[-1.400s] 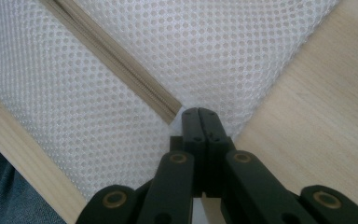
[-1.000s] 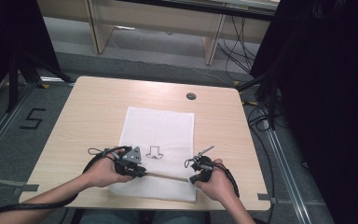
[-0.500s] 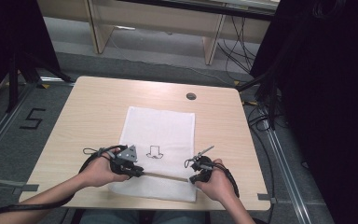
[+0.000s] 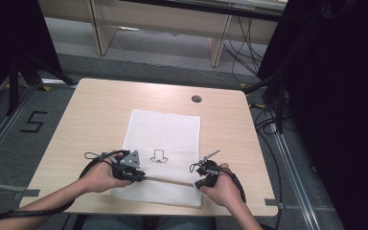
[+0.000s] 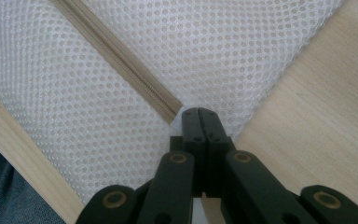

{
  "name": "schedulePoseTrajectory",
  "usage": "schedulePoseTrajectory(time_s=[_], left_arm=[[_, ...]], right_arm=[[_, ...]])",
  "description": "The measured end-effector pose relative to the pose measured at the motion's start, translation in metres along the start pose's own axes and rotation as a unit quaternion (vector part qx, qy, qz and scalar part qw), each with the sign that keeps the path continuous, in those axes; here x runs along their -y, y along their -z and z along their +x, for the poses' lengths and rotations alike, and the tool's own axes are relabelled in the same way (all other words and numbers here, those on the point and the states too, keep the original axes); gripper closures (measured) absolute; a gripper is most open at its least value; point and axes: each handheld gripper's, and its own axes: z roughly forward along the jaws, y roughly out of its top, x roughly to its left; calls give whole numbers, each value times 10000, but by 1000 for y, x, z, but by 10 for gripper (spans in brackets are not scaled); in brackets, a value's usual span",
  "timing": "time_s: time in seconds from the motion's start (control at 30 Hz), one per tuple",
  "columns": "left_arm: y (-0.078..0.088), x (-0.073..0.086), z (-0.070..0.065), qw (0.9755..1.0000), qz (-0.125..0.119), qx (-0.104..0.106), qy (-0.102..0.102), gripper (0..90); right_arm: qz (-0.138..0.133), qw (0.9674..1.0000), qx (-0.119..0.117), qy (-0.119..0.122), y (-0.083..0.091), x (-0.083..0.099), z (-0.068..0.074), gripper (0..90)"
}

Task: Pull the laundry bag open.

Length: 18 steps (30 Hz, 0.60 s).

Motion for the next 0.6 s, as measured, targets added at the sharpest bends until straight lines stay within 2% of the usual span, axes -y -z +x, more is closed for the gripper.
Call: schedulePoseTrajectory(time_s=[0.03, 0.07, 0.1, 0.17, 0.2, 0.27, 0.3, 0.33, 0.37, 0.4, 0.47, 0.5, 0.53, 0.57, 0.6], left_arm=[[2, 2, 0, 9994, -160, 135, 262, 819], [3, 3, 0, 9993, -179, 133, 284, 818], [4, 3, -1, 9996, -125, 85, 221, 818], [4, 3, -1, 9996, -148, 77, 222, 818], [4, 3, 0, 9998, -146, 81, 136, 818], [4, 4, 1, 9999, -89, 77, 99, 818], [3, 4, 1, 9998, -115, 92, 118, 818], [4, 4, 1, 10000, -60, 41, 60, 818], [4, 4, 0, 9997, -113, 84, 184, 818], [5, 4, 0, 9996, -143, 78, 212, 818], [5, 5, -1, 9996, -137, 94, 211, 818], [5, 4, 0, 9998, -122, 81, 114, 818], [4, 5, -1, 9997, -116, 76, 193, 818], [5, 5, 0, 10000, 23, -20, -14, 818], [5, 5, -1, 10000, 34, -22, -18, 818]], right_arm=[[-12, 10000, 0, 36, 0, 0, 0, 900], [3, 10000, -5, 36, 0, 0, 0, 900], [-17, 9999, -23, 99, -1, 0, -2, 900], [10, 10000, 3, 60, 0, -1, -1, 900], [3, 9999, -11, 103, 0, -1, -1, 900], [-10, 9999, 2, 110, 0, -1, -1, 900], [28, 10000, 17, 6, 0, 0, 0, 900], [23, 10000, 23, 10, 0, 0, 0, 900], [24, 10000, 20, 11, 0, 0, 0, 900], [34, 10000, 19, 8, 0, 0, 0, 900], [-22, 9999, -3, 100, -1, 0, -1, 900], [11, 10000, -12, 25, 0, 0, 0, 900], [-2, 10000, -11, 43, 0, 0, -1, 900], [-12, 10000, -9, 64, 0, 0, -1, 900], [-24, 10000, -8, 88, 0, 0, -1, 900]])
